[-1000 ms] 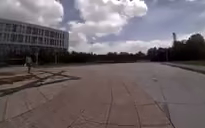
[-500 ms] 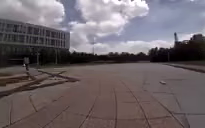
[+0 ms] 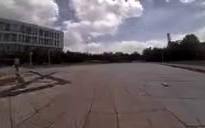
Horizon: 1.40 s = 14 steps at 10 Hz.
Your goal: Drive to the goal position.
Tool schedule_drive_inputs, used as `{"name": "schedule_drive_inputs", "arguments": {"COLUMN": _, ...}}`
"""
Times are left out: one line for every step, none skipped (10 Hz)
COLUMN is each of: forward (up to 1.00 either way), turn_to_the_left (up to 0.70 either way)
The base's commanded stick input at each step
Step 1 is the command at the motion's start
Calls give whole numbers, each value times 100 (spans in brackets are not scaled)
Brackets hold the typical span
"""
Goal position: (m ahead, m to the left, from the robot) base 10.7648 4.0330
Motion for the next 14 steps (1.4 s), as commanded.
{"name": "schedule_drive_inputs", "arguments": {"forward": 70, "turn_to_the_left": 0}}
{"name": "schedule_drive_inputs", "arguments": {"forward": 70, "turn_to_the_left": 0}}
{"name": "schedule_drive_inputs", "arguments": {"forward": 70, "turn_to_the_left": 0}}
{"name": "schedule_drive_inputs", "arguments": {"forward": 70, "turn_to_the_left": 0}}
{"name": "schedule_drive_inputs", "arguments": {"forward": 70, "turn_to_the_left": 0}}
{"name": "schedule_drive_inputs", "arguments": {"forward": 70, "turn_to_the_left": 0}}
{"name": "schedule_drive_inputs", "arguments": {"forward": 70, "turn_to_the_left": 0}}
{"name": "schedule_drive_inputs", "arguments": {"forward": 70, "turn_to_the_left": 0}}
{"name": "schedule_drive_inputs", "arguments": {"forward": 70, "turn_to_the_left": 0}}
{"name": "schedule_drive_inputs", "arguments": {"forward": 70, "turn_to_the_left": 0}}
{"name": "schedule_drive_inputs", "arguments": {"forward": 70, "turn_to_the_left": 0}}
{"name": "schedule_drive_inputs", "arguments": {"forward": 70, "turn_to_the_left": 0}}
{"name": "schedule_drive_inputs", "arguments": {"forward": 70, "turn_to_the_left": 0}}
{"name": "schedule_drive_inputs", "arguments": {"forward": 70, "turn_to_the_left": 0}}
